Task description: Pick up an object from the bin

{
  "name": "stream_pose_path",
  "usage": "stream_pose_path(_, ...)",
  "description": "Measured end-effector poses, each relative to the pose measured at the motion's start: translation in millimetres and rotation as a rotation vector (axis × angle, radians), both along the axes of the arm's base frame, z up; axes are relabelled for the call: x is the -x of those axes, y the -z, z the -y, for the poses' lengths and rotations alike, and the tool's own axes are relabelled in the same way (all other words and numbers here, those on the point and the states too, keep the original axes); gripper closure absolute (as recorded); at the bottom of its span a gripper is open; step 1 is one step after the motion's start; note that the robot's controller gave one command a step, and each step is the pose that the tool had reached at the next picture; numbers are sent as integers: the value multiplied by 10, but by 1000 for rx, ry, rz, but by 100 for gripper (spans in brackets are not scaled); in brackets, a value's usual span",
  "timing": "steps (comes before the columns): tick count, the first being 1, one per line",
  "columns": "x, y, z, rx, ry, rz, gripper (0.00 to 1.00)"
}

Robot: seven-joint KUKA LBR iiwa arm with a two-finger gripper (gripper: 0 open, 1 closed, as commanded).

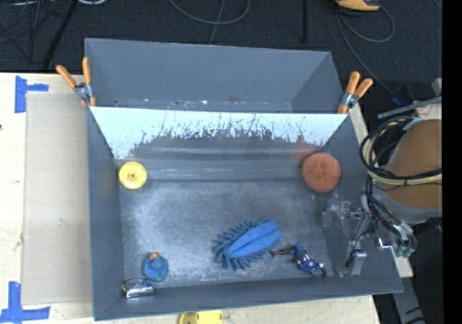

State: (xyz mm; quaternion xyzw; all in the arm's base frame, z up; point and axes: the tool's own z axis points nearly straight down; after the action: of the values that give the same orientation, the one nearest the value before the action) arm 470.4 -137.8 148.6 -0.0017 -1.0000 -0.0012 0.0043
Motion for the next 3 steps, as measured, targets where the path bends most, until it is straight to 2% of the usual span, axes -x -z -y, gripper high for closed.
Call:
stream_pose_path(1, -19, -42, -6, 2, -5, 7, 0)
stream_pose_path(2, -184, 532, -721, 2, -42, 10, 0)
stream_pose_path(3, -116, 409, -929, 0, -95, 3, 0)
